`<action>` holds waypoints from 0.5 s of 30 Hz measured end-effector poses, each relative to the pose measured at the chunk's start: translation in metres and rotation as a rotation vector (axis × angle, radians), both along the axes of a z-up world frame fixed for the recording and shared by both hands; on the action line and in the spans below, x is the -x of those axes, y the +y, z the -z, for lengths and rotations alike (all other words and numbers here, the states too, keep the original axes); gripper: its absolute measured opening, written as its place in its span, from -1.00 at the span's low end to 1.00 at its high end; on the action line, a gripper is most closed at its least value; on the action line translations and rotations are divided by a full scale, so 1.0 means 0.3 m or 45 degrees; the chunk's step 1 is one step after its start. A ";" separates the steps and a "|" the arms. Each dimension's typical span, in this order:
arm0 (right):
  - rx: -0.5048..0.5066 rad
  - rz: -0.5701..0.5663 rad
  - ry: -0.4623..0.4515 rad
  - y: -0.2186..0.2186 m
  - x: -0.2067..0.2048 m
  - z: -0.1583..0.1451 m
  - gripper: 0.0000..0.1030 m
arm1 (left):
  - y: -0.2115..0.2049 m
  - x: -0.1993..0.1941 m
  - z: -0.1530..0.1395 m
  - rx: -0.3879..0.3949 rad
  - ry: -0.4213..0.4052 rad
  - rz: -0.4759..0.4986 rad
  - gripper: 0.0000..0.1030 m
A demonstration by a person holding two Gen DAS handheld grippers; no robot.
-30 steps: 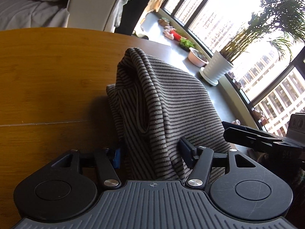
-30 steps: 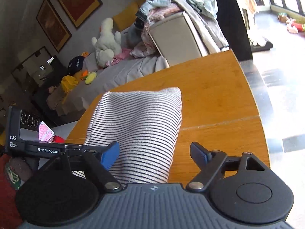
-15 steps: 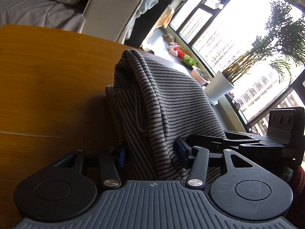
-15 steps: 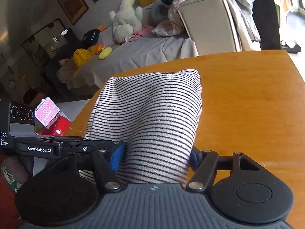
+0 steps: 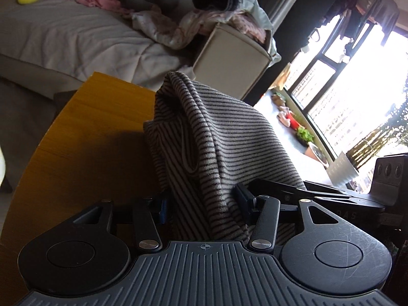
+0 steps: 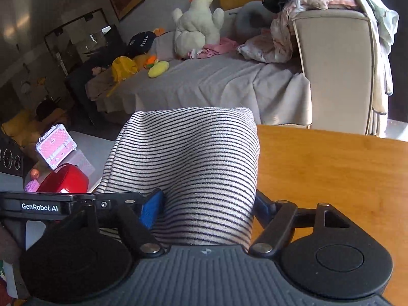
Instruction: Fold clothes
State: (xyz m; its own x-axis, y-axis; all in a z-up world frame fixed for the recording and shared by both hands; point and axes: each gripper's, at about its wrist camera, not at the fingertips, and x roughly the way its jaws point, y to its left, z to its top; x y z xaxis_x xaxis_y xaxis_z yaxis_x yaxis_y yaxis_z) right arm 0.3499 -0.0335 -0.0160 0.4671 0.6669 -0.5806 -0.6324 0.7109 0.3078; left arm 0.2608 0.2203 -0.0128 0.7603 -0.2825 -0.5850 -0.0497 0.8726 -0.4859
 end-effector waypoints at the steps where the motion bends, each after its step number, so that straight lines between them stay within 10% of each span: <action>1: 0.019 0.007 -0.020 0.008 -0.002 -0.005 0.58 | 0.004 -0.006 0.000 0.006 0.000 -0.005 0.06; 11: -0.019 0.097 0.024 -0.102 0.100 -0.015 0.70 | 0.010 0.018 0.026 0.066 -0.024 -0.025 0.07; 15: -0.017 0.071 -0.002 -0.102 0.151 -0.007 0.16 | 0.003 0.017 0.032 0.069 -0.037 -0.035 0.08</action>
